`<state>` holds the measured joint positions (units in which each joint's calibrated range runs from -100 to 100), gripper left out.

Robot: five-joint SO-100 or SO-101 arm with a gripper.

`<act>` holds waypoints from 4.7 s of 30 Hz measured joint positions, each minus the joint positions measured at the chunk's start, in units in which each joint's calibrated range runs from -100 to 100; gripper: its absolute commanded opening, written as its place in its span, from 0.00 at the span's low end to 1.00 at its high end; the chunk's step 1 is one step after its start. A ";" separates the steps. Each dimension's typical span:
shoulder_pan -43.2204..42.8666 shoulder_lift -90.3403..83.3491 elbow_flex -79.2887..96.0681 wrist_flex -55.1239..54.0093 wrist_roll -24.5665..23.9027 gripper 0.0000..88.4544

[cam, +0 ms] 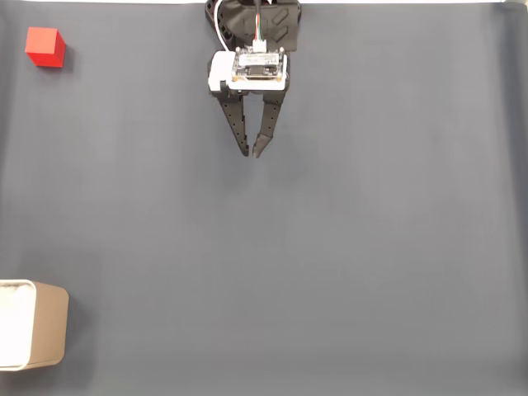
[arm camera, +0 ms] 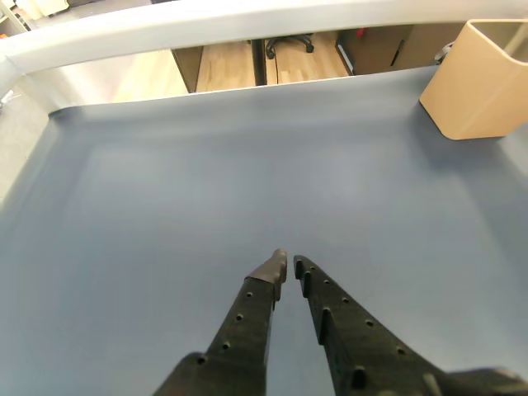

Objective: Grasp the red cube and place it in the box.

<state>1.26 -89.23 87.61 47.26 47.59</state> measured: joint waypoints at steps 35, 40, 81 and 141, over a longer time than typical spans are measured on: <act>22.03 37.86 -44.85 7.88 0.44 0.01; 26.48 40.73 -49.37 11.46 0.44 0.01; 63.80 49.07 -55.15 17.98 0.93 0.03; 74.11 56.36 -41.23 -3.18 -3.13 0.41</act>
<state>75.37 -32.87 46.38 44.07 44.47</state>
